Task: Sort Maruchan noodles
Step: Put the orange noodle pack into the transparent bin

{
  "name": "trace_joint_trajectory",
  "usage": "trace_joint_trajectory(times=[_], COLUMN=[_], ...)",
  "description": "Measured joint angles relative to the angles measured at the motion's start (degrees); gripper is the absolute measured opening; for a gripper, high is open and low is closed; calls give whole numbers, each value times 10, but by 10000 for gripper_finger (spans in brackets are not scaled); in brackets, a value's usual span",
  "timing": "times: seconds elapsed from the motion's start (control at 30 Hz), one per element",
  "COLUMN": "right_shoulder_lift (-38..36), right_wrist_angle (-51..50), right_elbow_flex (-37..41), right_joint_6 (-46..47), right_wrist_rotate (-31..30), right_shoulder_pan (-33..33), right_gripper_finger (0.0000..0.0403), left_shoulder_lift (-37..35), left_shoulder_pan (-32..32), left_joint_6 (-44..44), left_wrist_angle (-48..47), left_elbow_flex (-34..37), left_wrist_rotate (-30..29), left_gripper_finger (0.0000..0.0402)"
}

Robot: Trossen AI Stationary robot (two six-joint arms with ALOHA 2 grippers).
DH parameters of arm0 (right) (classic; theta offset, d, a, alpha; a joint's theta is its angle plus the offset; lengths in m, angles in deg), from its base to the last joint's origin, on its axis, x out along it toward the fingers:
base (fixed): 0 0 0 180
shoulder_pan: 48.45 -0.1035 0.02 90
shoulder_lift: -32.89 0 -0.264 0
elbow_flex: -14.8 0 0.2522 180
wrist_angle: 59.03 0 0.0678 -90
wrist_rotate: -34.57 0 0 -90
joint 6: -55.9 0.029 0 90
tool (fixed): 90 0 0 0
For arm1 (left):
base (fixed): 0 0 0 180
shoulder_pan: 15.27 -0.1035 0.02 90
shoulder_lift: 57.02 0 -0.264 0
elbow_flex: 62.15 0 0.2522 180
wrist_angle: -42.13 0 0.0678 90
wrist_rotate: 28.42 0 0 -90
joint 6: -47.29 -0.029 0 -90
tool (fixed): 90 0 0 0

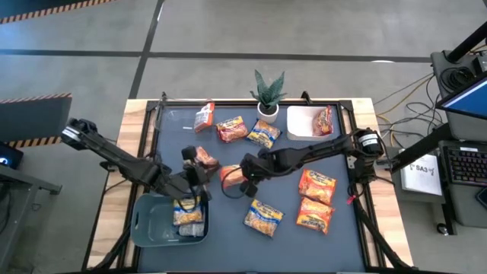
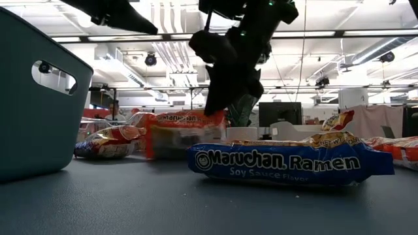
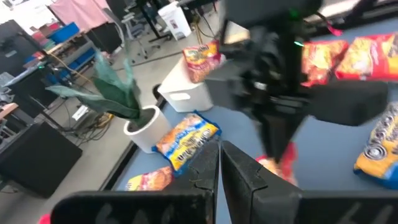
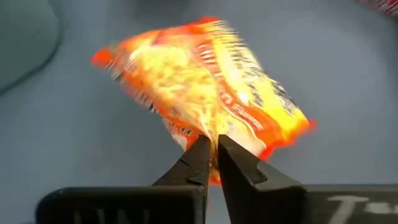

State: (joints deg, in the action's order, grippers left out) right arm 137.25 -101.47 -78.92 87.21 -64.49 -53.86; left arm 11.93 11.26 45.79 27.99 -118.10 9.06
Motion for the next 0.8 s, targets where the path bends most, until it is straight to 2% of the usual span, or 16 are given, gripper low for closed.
trace_joint_trajectory(times=[0.27,0.47,0.63,0.8], right_shoulder_lift=[-1,-1,-3,-13], right_wrist_angle=[-31,-95,-126,-123], right_elbow_flex=[1,2,7,25], right_joint_6=[-20,-13,-13,-13], right_wrist_rotate=[-15,-15,-14,-14], right_shoulder_pan=[4,5,5,10], right_gripper_finger=[120,176,207,227], left_shoulder_lift=[94,148,166,175], left_shoulder_pan=[0,-9,-40,-79], left_joint_6=[1,21,54,76], left_wrist_angle=[-11,-92,-103,-116], left_elbow_flex=[-52,-86,-87,-81], left_wrist_rotate=[17,141,235,280], left_gripper_finger=[0,0,0,0])
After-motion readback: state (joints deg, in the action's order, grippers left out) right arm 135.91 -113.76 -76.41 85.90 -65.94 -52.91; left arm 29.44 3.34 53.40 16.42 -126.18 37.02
